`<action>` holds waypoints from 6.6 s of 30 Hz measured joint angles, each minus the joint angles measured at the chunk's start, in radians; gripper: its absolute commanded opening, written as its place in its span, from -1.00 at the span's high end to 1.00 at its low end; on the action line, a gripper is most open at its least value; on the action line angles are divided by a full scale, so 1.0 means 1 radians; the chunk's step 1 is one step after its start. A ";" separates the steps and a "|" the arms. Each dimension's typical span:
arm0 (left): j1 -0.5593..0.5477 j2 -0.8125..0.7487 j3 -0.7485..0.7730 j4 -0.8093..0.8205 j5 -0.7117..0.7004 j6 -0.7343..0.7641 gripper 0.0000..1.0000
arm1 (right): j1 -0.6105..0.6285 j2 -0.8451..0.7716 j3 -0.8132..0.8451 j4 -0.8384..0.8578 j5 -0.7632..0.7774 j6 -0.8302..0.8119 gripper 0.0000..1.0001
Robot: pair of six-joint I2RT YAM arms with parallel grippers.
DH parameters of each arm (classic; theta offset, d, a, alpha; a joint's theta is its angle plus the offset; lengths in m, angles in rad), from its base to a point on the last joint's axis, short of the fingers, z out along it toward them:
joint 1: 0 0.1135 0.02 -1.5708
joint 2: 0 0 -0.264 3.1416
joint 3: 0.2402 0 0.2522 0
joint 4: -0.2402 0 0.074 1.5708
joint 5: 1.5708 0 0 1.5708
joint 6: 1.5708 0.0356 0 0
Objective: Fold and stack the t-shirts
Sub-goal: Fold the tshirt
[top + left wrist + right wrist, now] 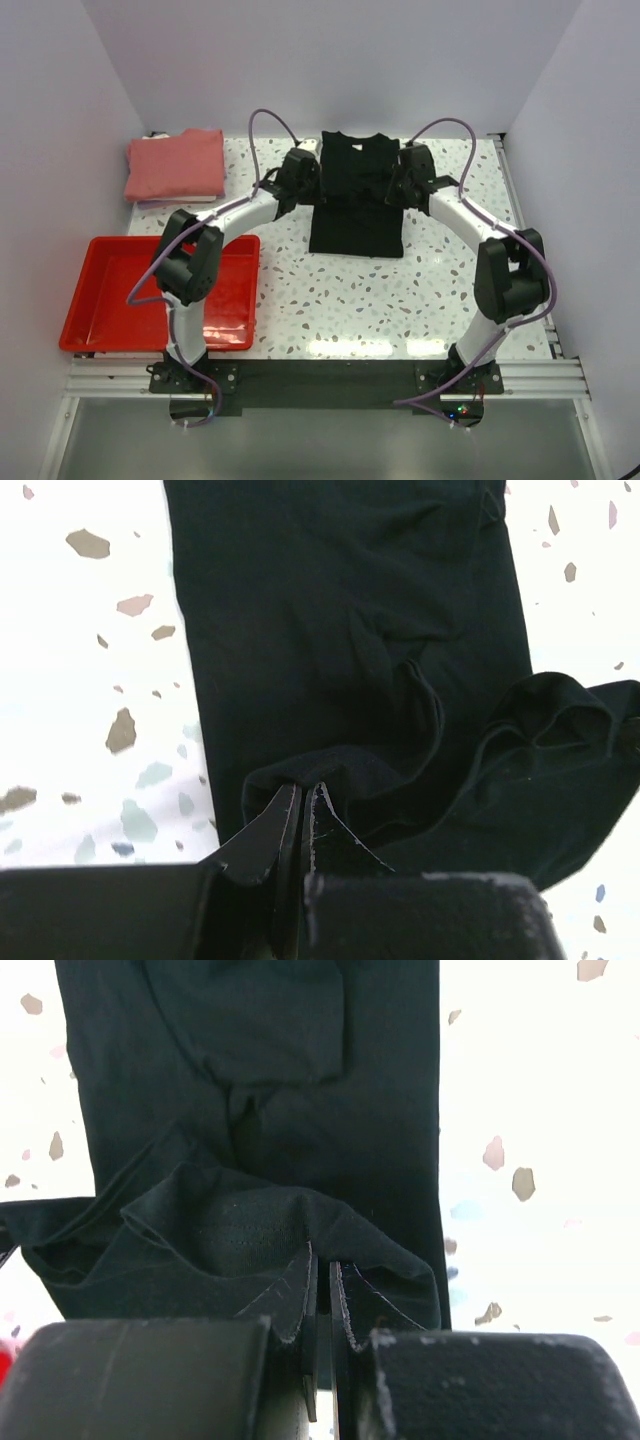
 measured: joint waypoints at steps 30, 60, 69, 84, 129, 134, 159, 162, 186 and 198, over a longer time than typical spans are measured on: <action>0.047 0.169 0.159 -0.065 0.021 0.068 -1.00 | -0.082 0.299 0.272 -0.015 -0.082 -0.063 -0.97; 0.004 -0.661 -0.699 0.031 0.058 -0.129 -1.00 | 0.109 0.456 0.352 0.095 -0.410 -0.048 -0.98; 0.004 -0.599 -0.697 0.039 0.058 -0.135 -1.00 | 0.098 0.637 0.638 0.103 -0.393 0.008 -0.98; 0.004 -0.233 -0.438 0.051 0.071 -0.122 -0.34 | 0.035 -0.278 -0.148 0.068 -0.092 -0.018 -0.98; 0.004 -0.071 -0.408 0.188 0.085 -0.027 1.00 | -0.027 -0.105 -0.323 -0.054 -0.132 -0.060 0.18; 0.004 -0.072 -0.412 0.193 0.085 -0.027 1.00 | -0.038 -0.041 -0.298 -0.047 -0.131 -0.063 0.29; -0.006 -0.387 -0.676 0.223 0.090 -0.076 1.00 | -0.027 -0.245 -0.373 -0.122 -0.375 -0.116 1.00; -0.031 -0.529 -0.759 0.212 0.084 -0.101 1.00 | 0.000 -0.348 -0.393 -0.195 -0.418 -0.129 1.00; -0.120 -1.325 -0.831 -0.276 -0.074 -0.271 1.00 | 0.153 -0.603 -0.313 -0.745 -0.999 -0.212 1.00; -0.125 -1.290 -0.794 -0.268 -0.135 -0.266 1.00 | 0.151 -0.597 -0.289 -0.754 -1.020 -0.189 1.00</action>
